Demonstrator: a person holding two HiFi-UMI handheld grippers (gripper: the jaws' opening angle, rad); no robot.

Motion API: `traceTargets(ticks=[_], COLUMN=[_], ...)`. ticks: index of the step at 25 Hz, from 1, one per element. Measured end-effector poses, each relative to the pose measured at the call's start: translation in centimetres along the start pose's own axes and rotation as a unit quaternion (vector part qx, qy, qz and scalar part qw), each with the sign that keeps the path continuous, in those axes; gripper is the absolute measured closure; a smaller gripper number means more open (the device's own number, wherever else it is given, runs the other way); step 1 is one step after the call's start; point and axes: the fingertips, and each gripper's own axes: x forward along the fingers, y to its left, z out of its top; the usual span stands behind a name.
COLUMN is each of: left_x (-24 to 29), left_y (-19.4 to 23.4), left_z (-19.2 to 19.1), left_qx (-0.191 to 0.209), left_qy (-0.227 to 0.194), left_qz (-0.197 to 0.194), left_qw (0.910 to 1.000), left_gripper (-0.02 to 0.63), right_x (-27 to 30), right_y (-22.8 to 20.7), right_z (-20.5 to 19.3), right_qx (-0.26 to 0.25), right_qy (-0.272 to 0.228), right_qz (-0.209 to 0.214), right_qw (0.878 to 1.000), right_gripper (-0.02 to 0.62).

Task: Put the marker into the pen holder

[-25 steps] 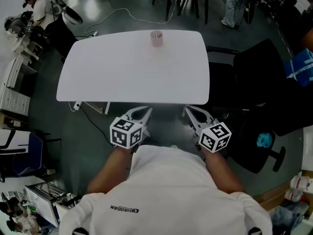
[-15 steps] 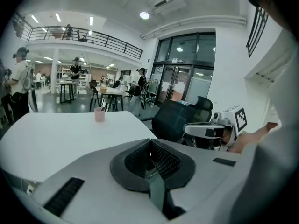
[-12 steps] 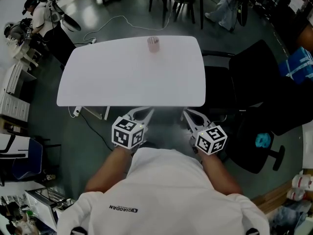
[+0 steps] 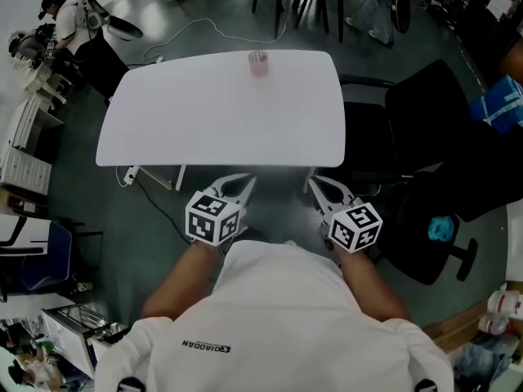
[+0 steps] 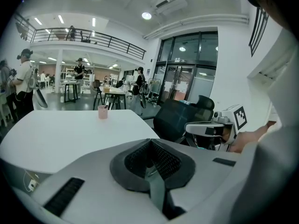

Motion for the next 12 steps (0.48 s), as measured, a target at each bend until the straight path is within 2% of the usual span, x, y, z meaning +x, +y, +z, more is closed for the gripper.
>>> traceTargets(ticks=[12], left_x=[-0.3], left_y=[-1.1], left_z=[0.2], left_qx=[0.005], left_qy=[-0.008], left_qz=[0.006], left_qw=[0.9999], left_gripper=[0.578], right_x=[-0.6], right_y=[1.1], right_z=[0.4], right_qx=[-0.019], right_qy=[-0.005], right_qz=[0.018], right_qw=[1.000], right_gripper=[0.577])
